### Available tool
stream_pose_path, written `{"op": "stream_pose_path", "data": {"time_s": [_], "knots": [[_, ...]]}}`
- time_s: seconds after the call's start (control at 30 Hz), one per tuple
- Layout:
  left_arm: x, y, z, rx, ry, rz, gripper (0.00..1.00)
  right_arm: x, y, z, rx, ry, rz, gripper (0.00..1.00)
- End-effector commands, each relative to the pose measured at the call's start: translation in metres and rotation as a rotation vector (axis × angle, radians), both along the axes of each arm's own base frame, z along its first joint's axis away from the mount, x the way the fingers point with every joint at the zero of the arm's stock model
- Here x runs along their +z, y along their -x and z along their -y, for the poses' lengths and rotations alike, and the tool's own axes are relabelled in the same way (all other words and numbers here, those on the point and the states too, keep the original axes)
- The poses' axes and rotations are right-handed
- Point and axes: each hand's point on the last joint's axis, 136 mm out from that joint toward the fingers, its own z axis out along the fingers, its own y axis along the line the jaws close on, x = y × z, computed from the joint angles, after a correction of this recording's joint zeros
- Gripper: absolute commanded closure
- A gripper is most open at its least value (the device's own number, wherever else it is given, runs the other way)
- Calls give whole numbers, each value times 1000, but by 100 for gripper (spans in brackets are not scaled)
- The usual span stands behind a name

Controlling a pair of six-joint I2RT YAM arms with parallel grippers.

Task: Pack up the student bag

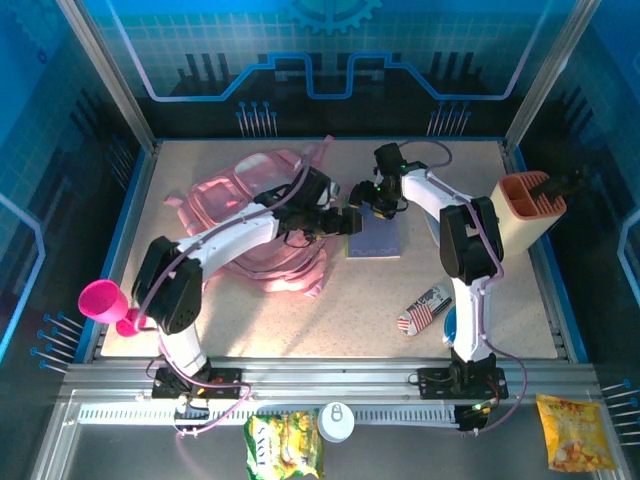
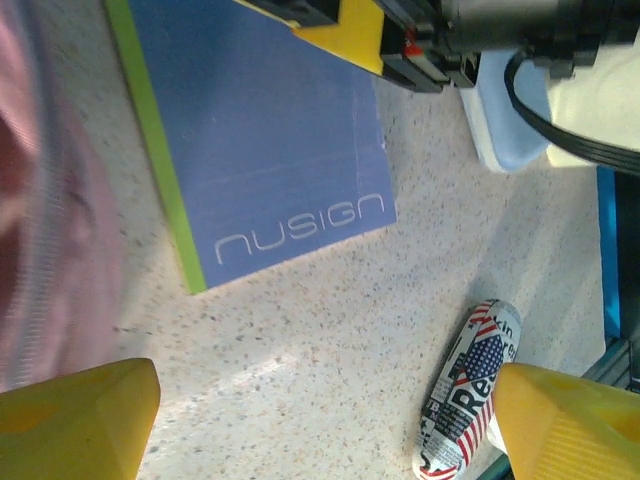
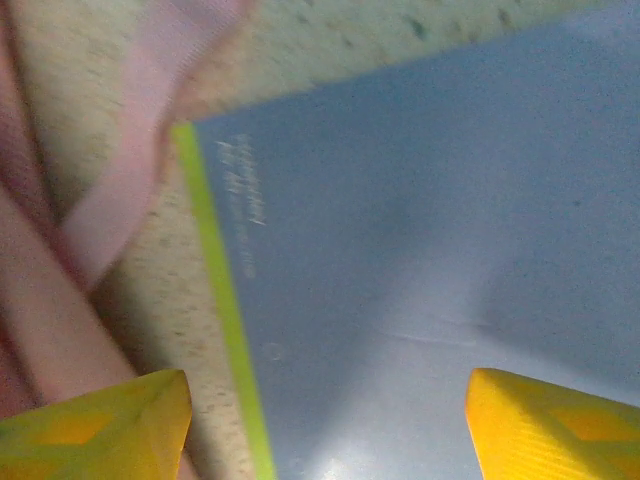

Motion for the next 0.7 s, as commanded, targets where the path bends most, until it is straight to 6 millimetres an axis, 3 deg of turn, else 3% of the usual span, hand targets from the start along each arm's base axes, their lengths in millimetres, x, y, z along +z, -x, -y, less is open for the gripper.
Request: {"op": "stream_pose_path", "data": {"time_s": [0.0,0.17,0.37,0.67], "knots": [[-2,3,23,-14,49,-47,14,-5,3,9,21,19,-40,27],[-39,7,24,15,-41,-96,20,-22,18,14,44,44,-94,28],[-73,7,16,61,-104,-129,34,-35,52,22,89,57,-139,34],[-105,-6,-38,192,-280,-105,46,-35,103,21,140,-17,-147,38]]}}
